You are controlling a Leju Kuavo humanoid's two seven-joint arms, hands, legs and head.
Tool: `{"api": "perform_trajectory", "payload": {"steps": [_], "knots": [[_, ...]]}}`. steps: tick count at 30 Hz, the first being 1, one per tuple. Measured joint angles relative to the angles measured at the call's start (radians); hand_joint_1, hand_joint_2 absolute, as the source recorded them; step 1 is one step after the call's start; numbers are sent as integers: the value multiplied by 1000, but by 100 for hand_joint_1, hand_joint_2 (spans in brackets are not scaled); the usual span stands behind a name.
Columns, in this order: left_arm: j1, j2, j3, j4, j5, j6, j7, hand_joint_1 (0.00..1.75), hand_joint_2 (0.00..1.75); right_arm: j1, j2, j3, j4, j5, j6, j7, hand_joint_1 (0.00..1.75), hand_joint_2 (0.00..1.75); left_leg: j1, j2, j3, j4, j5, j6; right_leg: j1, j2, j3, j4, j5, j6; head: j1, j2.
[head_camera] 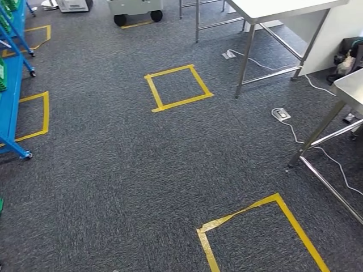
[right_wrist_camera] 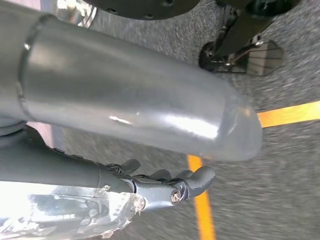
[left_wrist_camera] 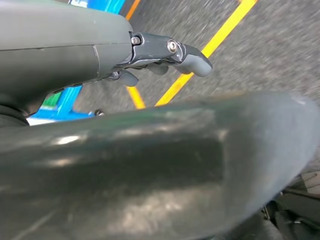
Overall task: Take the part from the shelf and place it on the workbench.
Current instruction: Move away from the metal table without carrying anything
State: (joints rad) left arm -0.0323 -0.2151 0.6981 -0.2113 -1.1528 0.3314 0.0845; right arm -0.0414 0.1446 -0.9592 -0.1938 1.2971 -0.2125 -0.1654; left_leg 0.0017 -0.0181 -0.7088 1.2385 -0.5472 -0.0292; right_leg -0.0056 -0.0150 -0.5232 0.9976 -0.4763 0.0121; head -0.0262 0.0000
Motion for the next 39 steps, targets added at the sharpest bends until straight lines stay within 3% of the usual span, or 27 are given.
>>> {"api": "perform_trajectory", "payload": {"steps": [1, 2, 3, 5, 7, 8, 10, 12, 14, 16, 17, 19, 21, 23, 25, 27, 29, 31, 32, 33, 34, 36, 38, 39], "knots": [[0, 2, 0, 0, -2, -9, 6, 0, 0, 0, 0, 0, 0, 3, 5, -13, 0, 0, 0, 4, -15, 34, -7, -1, 1, -16, 0, 0, -1, -1, 0, 0], [1, 4, 0, 0, -4, -15, 10, 0, 0, -2, 0, 1, 0, 5, 8, -23, 0, 0, 1, 6, -10, 29, 6, -2, 1, -31, 0, 0, -2, -1, 0, 0], [2, 6, 0, 0, -7, -19, 11, 0, 0, -4, 0, 1, 0, 6, 10, -29, 0, 0, 1, 12, 15, -13, 34, -1, 1, -44, 1, 0, -3, 0, 0, 0], [0, 10, 0, 0, -10, -20, 6, 0, 0, -8, 0, 1, 0, 6, 11, -30, 0, 0, -3, 55, 94, -154, 91, 4, 5, -68, 5, 2, -7, 6, -1, 0], [-4, 12, 0, 0, -10, -14, -8, 0, 0, -8, 0, 1, 0, 8, 9, -17, 0, 0, -9, 88, 139, -239, 110, 14, 12, -88, 5, 3, -14, 15, 0, 0], [-5, 12, 0, 0, -10, -10, -15, 0, 0, -9, 0, 1, 0, 8, 7, -9, 0, 0, -11, 87, 142, -249, 107, 19, 14, -98, 7, 2, -16, 20, 2, 0], [-2, 13, 0, 0, -10, -4, -25, 0, 0, -12, 0, 1, 0, 5, 4, -3, 0, 0, -10, 63, 140, -252, 110, 32, 12, -110, 15, 2, -21, 29, 5, 0], [-2, 15, 1, 0, -10, -3, -26, 0, 0, -13, 0, 1, 0, 3, 4, -2, 0, 0, -5, 40, 140, -255, 115, 45, 8, -67, -2, 51, -55, 39, 8, 0], [-4, 16, 1, 0, -10, -7, -23, 0, 0, -10, 0, 1, 0, 3, 5, 1, 0, 0, -3, 16, 138, -256, 117, 53, 6, -7, -64, 183, -122, 45, 11, 0], [-6, 17, 1, 0, -10, -12, -15, 0, 0, -6, 0, 1, 0, 5, 7, 5, 0, 0, -3, -12, 136, -255, 117, 56, 5, 11, -121, 296, -158, 46, 12, 0], [-5, 17, 1, 0, -9, -14, -11, 0, 0, -4, 0, 1, 0, 6, 7, 6, 0, 0, -3, -27, 137, -255, 118, 56, 5, 13, -126, 298, -146, 45, 13, 0], [-4, 17, 1, 0, -8, -17, -3, 0, 0, -5, 0, 1, 0, 8, 7, 2, 0, 0, -3, -58, 139, -254, 120, 53, 2, 31, -80, 189, -73, 42, 13, 0], [-6, 17, 2, 0, -8, -17, 1, 0, 0, -6, 0, 1, 0, 8, 7, -4, 0, 0, -3, -85, 137, -251, 122, 45, -5, 81, -21, 56, -20, 41, 12, 0], [-6, 17, 2, 0, -5, -17, 4, 0, 0, -6, 0, 2, 0, 10, 8, -11, 0, 0, -1, -106, 128, -250, 127, 33, -7, 107, 1, 10, -17, 37, 12, 0], [-3, 17, 4, 0, 2, -17, 8, 0, 0, -5, 0, 2, 0, 13, 11, -23, 0, 0, 4, -120, 119, -250, 133, 20, -4, 87, 4, 5, -12, 27, 12, 0], [-1, 17, 8, 0, 8, -17, 10, 0, 0, -4, 0, 4, 0, 16, 11, -36, 0, 0, 2, -79, 99, -215, 108, 11, -4, 61, 6, -1, -6, 14, 7, 0], [-4, 16, 11, 0, 10, -17, 9, 0, 0, 0, 0, 6, 0, 18, 11, -41, 0, 0, -1, -18, 44, -100, 43, 5, -1, 29, 7, -5, -5, 6, 1, 0], [-4, 16, 13, 0, 10, -15, 2, 0, 0, 5, 0, 8, 0, 20, 10, -43, 0, 0, 0, 2, -14, 23, -4, 0, 1, -5, 7, -5, -7, 3, 0, 0], [-3, 16, 13, 0, 10, -15, -2, 0, 0, 6, 0, 8, 0, 21, 9, -44, 0, 0, 1, 5, -21, 42, -2, -2, 1, -21, 7, -5, -8, 2, 0, 0], [-1, 16, 14, 0, 10, -14, -6, 0, 0, 6, 0, 9, 0, 23, 9, -44, 0, 0, 1, 9, -6, 18, 19, -2, 1, -34, 8, -5, -9, 3, 0, 0], [-1, 16, 15, 0, 9, -14, -9, 0, 0, 5, 0, 9, 0, 24, 9, -44, 0, 0, 1, 19, 27, -41, 52, -2, 0, -47, 10, -5, -10, 5, 0, 0], [-2, 15, 15, 0, 6, -14, -13, 0, 0, 5, 0, 12, 0, 26, 8, -44, 0, 0, -1, 64, 104, -180, 104, 2, 4, -69, 14, -3, -16, 13, 0, 0], [-4, 13, 15, 0, 3, -14, -16, 0, 0, 5, 1, 15, 0, 27, 7, -44, 0, 0, -6, 90, 138, -245, 113, 12, 11, -88, 16, -3, -24, 22, 1, 0], [-4, 12, 16, 0, 2, -14, -16, 0, 0, 4, 1, 16, 0, 27, 7, -44, 0, 0, -8, 82, 139, -249, 110, 18, 13, -98, 20, -4, -26, 26, 2, 0]]}}
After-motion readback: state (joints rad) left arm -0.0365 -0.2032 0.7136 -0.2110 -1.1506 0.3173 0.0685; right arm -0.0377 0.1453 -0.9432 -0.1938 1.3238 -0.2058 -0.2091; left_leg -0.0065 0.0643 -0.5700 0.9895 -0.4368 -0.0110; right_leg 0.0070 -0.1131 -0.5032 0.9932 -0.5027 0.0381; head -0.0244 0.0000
